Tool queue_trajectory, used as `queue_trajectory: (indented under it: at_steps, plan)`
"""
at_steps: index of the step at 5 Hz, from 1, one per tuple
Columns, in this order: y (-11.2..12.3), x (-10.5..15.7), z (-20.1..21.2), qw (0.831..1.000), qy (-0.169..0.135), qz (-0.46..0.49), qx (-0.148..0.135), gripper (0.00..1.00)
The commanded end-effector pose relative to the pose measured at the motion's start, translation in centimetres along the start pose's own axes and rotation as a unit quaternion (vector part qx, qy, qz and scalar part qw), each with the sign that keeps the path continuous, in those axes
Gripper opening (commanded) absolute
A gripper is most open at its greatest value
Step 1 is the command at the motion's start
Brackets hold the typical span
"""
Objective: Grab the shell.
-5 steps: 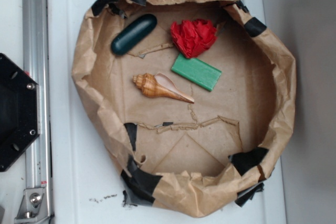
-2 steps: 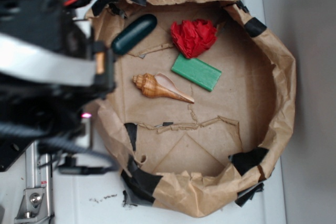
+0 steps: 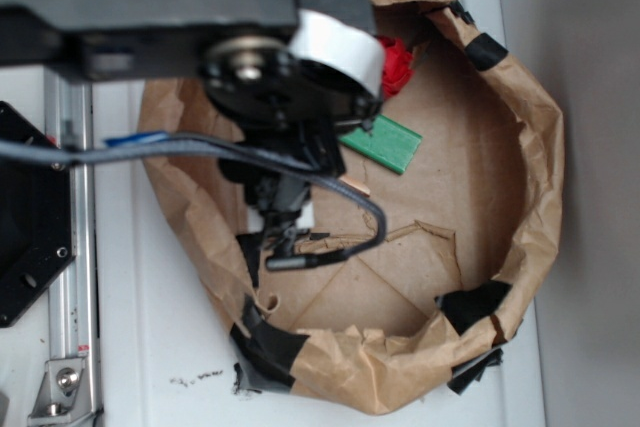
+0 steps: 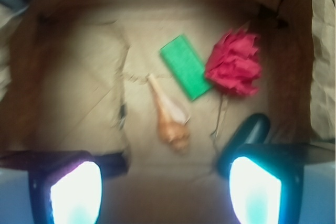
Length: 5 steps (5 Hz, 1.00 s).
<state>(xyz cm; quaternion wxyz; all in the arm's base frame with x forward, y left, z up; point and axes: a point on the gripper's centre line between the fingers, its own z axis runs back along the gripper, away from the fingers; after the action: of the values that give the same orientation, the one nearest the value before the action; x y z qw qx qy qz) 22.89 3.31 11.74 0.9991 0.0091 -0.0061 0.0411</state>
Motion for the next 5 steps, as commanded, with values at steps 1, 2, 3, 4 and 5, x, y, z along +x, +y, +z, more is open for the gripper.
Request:
queue_trajectory:
  at_steps: [1, 2, 3, 4, 5]
  plan:
    - [0.0, -0.7, -5.7, 0.998, -0.02, -0.056, 0.001, 1.0]
    - [-0.7, 1.2, -9.2, 0.995, -0.05, -0.088, -0.02, 1.0]
    - [-2.8, 3.6, -10.4, 0.996, -0.046, -0.068, -0.034, 0.94]
    - [-3.6, 4.2, -9.8, 0.997, -0.048, -0.049, -0.042, 0.0]
    - [-3.7, 4.0, -8.6, 0.996, -0.055, -0.057, -0.042, 0.0]
